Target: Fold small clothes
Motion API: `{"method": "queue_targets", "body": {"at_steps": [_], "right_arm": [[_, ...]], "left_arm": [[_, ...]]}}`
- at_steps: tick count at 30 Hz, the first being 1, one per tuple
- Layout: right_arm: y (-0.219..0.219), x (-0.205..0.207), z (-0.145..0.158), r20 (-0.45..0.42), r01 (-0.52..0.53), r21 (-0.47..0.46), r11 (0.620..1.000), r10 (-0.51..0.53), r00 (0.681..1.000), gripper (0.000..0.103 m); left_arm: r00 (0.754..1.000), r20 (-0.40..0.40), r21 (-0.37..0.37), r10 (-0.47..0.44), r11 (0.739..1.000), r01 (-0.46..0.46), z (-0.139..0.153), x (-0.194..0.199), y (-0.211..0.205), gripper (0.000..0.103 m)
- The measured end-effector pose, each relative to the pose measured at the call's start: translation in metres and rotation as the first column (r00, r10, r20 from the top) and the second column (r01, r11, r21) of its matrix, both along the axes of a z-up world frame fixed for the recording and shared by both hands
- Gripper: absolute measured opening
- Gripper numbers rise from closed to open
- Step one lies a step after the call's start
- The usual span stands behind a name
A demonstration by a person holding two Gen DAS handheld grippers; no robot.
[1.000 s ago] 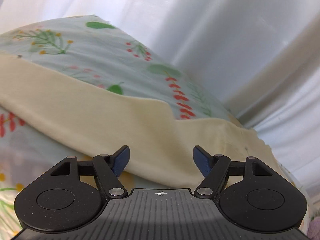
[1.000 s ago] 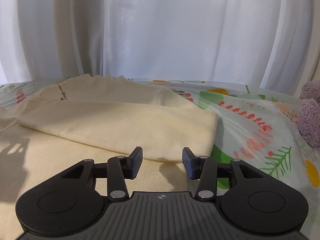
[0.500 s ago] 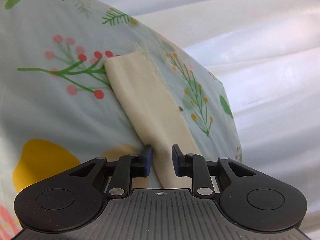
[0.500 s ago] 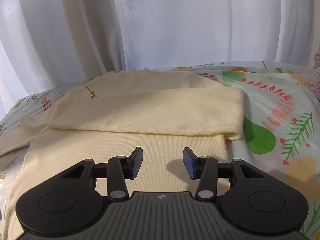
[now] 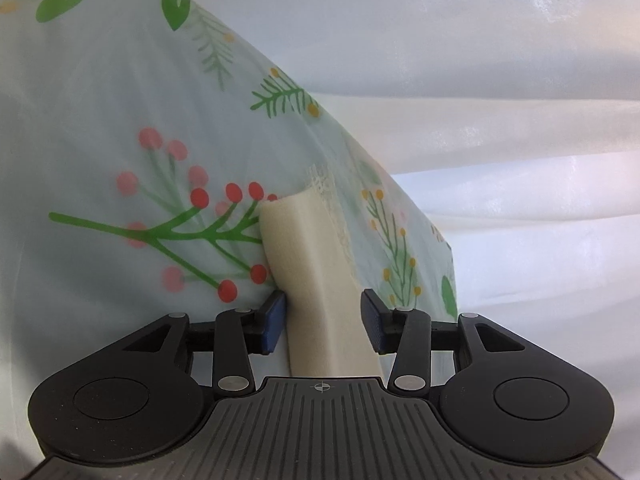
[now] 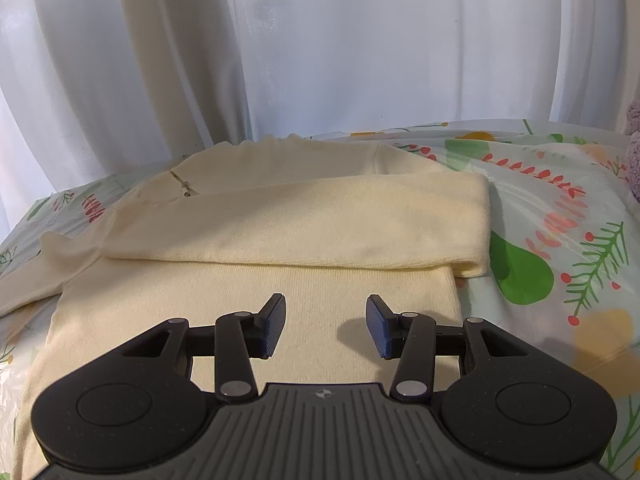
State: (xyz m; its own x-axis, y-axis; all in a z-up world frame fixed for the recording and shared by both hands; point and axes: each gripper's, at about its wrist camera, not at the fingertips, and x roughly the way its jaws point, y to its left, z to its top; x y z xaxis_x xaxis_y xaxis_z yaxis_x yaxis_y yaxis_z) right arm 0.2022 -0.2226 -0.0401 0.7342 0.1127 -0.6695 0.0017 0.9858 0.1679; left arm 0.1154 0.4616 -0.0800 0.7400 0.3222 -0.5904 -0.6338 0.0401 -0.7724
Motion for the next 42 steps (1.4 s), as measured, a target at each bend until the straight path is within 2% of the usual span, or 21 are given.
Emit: {"method": "queue_targets", "body": {"at_steps": [2, 4, 5, 6, 9, 12, 14, 17, 20, 23, 24, 25, 26, 27, 28, 29, 30, 32, 36, 38, 42], "right_arm": [[0.000, 0.000, 0.000, 0.003, -0.002, 0.004, 1.000, 0.002, 1.000, 0.045], [0.002, 0.001, -0.001, 0.002, -0.006, 0.001, 1.000, 0.006, 1.000, 0.045], [0.002, 0.002, -0.001, 0.001, -0.006, -0.001, 1.000, 0.006, 1.000, 0.045], [0.002, 0.002, -0.001, 0.000, -0.005, -0.001, 1.000, 0.005, 1.000, 0.045], [0.000, 0.002, -0.001, 0.002, 0.005, -0.001, 1.000, -0.005, 1.000, 0.045], [-0.002, 0.001, 0.000, 0.008, 0.019, -0.005, 1.000, -0.019, 1.000, 0.045], [-0.005, 0.001, 0.002, 0.015, 0.026, -0.003, 1.000, -0.026, 1.000, 0.045], [-0.007, 0.001, 0.004, 0.025, 0.034, 0.002, 0.999, -0.034, 0.999, 0.045], [-0.009, 0.000, 0.006, 0.031, 0.038, 0.019, 0.999, -0.039, 0.999, 0.045], [-0.010, -0.002, 0.009, 0.041, 0.037, 0.044, 0.998, -0.039, 0.998, 0.045], [-0.011, -0.002, 0.010, 0.045, 0.036, 0.047, 0.998, -0.038, 0.998, 0.045], [-0.011, -0.003, 0.010, 0.049, 0.036, 0.048, 0.998, -0.038, 0.998, 0.045], [-0.011, -0.002, 0.011, 0.048, 0.037, 0.049, 0.998, -0.039, 0.998, 0.045], [-0.012, -0.002, 0.010, 0.045, 0.040, 0.051, 0.998, -0.042, 0.998, 0.045], [-0.013, 0.000, 0.011, 0.040, 0.043, 0.058, 0.997, -0.046, 0.998, 0.045], [-0.015, 0.001, 0.011, 0.036, 0.043, 0.069, 0.997, -0.046, 0.998, 0.045], [-0.016, 0.002, 0.011, 0.031, 0.038, 0.080, 0.996, -0.041, 0.999, 0.045], [-0.016, 0.009, 0.011, 0.017, 0.004, 0.116, 0.993, -0.006, 1.000, 0.045], [-0.005, 0.035, 0.011, -0.004, -0.070, 0.194, 0.979, 0.072, 0.997, 0.045], [0.007, 0.056, 0.008, -0.019, -0.117, 0.251, 0.961, 0.126, 0.992, 0.045], [0.041, 0.100, -0.004, -0.064, -0.222, 0.298, 0.929, 0.251, 0.966, 0.045]], "left_arm": [[1.000, -0.011, 0.023, -0.009, 1.000, 0.009, 0.002, 0.004, 0.002, 0.050], [0.998, -0.053, 0.059, -0.019, 0.998, 0.022, 0.004, 0.009, 0.004, 0.037], [0.996, -0.083, 0.072, -0.023, 0.997, 0.029, 0.003, 0.013, 0.005, 0.022], [0.993, -0.118, 0.080, -0.026, 0.996, 0.035, 0.003, 0.014, 0.005, 0.013], [0.992, -0.126, 0.107, -0.023, 0.994, 0.037, 0.004, 0.014, 0.001, 0.012], [0.990, -0.137, 0.182, -0.035, 0.982, 0.060, 0.018, 0.018, -0.014, 0.011], [0.991, -0.100, 0.248, -0.088, 0.963, 0.110, 0.038, 0.026, -0.033, 0.011], [0.970, -0.033, 0.381, -0.239, 0.894, 0.233, 0.080, 0.050, -0.080, 0.011], [0.889, 0.041, 0.511, -0.456, 0.774, 0.373, 0.122, 0.079, -0.147, 0.011], [0.744, 0.072, 0.603, -0.664, 0.623, 0.498, 0.147, 0.101, -0.217, 0.013], [0.684, 0.065, 0.621, -0.727, 0.566, 0.542, 0.149, 0.109, -0.240, 0.017], [0.599, 0.035, 0.631, -0.800, 0.482, 0.607, 0.147, 0.119, -0.269, 0.024], [0.547, 0.003, 0.628, -0.837, 0.427, 0.651, 0.142, 0.125, -0.288, 0.036], [0.488, -0.068, 0.608, -0.870, 0.351, 0.712, 0.131, 0.130, -0.313, 0.041], [0.454, -0.118, 0.593, -0.883, 0.304, 0.745, 0.120, 0.132, -0.330, 0.040], [0.439, -0.156, 0.573, -0.885, 0.281, 0.770, 0.108, 0.132, -0.339, 0.040], [0.429, -0.197, 0.538, -0.881, 0.269, 0.799, 0.092, 0.131, -0.345, 0.040], [0.425, -0.255, 0.469, -0.868, 0.274, 0.840, 0.066, 0.127, -0.345, 0.039], [0.448, -0.333, 0.344, -0.829, 0.336, 0.877, 0.028, 0.120, -0.325, 0.036], [0.469, -0.336, 0.323, -0.817, 0.368, 0.872, 0.019, 0.116, -0.309, 0.036], [0.479, -0.340, 0.324, -0.809, 0.377, 0.868, 0.018, 0.107, -0.299, 0.032]]}}
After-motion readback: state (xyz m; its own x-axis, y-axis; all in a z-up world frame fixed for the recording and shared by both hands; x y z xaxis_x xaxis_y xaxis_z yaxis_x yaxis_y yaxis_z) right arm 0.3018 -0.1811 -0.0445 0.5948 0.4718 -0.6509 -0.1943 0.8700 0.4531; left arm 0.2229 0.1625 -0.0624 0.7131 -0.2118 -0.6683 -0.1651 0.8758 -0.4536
